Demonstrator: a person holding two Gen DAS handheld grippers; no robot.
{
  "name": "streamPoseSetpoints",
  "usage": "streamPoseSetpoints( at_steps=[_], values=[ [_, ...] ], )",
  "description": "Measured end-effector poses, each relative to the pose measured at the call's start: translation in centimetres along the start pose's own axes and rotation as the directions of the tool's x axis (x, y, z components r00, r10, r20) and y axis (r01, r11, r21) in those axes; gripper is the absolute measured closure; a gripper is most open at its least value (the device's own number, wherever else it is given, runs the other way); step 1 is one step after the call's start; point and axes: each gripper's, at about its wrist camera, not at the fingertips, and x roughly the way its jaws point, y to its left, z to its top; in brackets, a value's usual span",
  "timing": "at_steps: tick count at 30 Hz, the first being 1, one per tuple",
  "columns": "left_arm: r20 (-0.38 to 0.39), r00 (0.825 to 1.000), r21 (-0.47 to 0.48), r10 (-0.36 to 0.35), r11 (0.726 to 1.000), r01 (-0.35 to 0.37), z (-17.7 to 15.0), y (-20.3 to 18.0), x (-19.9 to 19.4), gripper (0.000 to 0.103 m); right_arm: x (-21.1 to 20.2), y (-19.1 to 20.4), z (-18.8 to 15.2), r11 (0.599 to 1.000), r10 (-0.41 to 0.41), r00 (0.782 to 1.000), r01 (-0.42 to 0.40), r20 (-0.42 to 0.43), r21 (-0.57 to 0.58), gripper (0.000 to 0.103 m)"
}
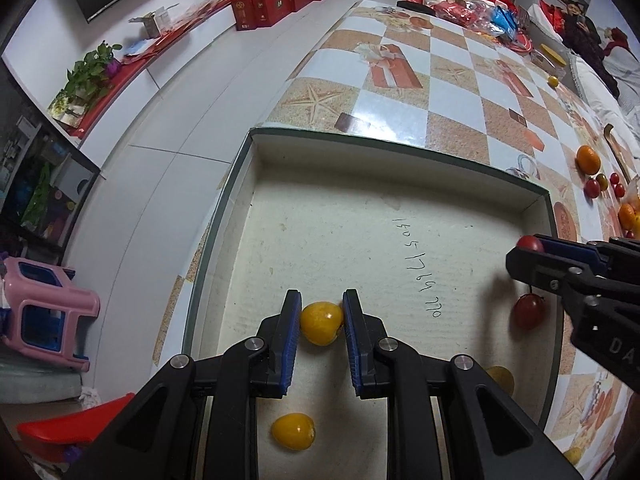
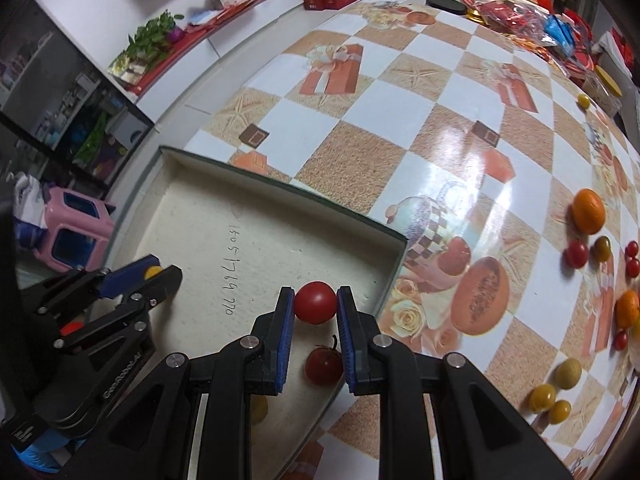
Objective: Organize fruits
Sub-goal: 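Carry both tomatoes over the white tray and open both tools, then return both tools to the table and grasp a brown fruit with the left tool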
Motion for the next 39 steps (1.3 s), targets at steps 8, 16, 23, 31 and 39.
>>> streamPoseSetpoints(
  at_steps=[8, 16, 23, 31, 39],
  values=[
    [0.006, 1.0, 0.027, 0.026, 0.999, -0.026, 0.1, -0.1, 0.0, 0.06, 1.6, 1.4, -0.2, 0.996, -0.044, 0.998, 0.042, -0.032, -0.085, 0.078],
    [0.043, 0.997, 0.007, 0.064, 0.998, -0.065, -0.1, 0.4, -0.8, 0.03, 0.5, 1.6, -0.2, 0.995, -0.007, 1.0, 0.007, 0.0, -0.096, 0.047],
    [0.05, 0.996, -0.004, 0.07, 0.998, -0.07, -0.3, 0.6, -2.0, 0.03, -2.3, 1.0, -0.1, 0.999, 0.0, 0.997, 0.005, 0.081, -0.054, 0.021],
    [0.048, 0.998, 0.04, 0.042, 0.998, -0.044, -0.9, -1.6, -3.3, 0.03, -4.6, -2.8, -2.6, 0.998, -0.033, 0.995, 0.027, 0.089, 0.062, 0.021],
    [0.051, 0.999, 0.133, -0.01, 0.991, 0.003, -1.9, -6.1, -4.7, 0.03, -6.8, -8.8, -7.9, 0.977, -0.099, 0.994, 0.087, 0.05, 0.195, 0.021]
  ],
)
